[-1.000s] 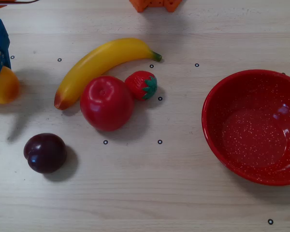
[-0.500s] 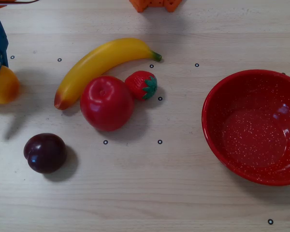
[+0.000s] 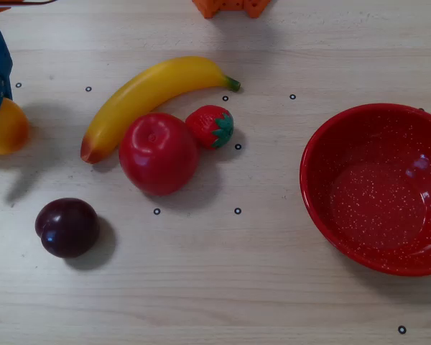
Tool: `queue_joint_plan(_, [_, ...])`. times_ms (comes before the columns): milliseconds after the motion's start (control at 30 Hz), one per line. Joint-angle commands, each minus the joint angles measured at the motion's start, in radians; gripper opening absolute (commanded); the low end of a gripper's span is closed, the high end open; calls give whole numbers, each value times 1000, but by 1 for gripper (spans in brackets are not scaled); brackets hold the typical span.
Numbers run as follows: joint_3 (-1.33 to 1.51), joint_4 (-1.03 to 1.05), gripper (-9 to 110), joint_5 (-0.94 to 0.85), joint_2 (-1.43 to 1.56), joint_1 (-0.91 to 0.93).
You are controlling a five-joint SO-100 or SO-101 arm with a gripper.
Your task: Put the peach in the red bowl.
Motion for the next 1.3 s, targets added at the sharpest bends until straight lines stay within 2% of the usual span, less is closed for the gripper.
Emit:
queue_joint_plan(0, [-11,-31,53,18,71,-51])
queue_joint_plan(833, [-5,-44,34,23,71,-44])
queue_joint_plan(1033, [-2,-44,18,41,71,-44])
queue_joint_plan(1133, [-2,-40,0,64,71,-43])
queue_joint_plan(1267, [-28,-18,0,51,74,-43])
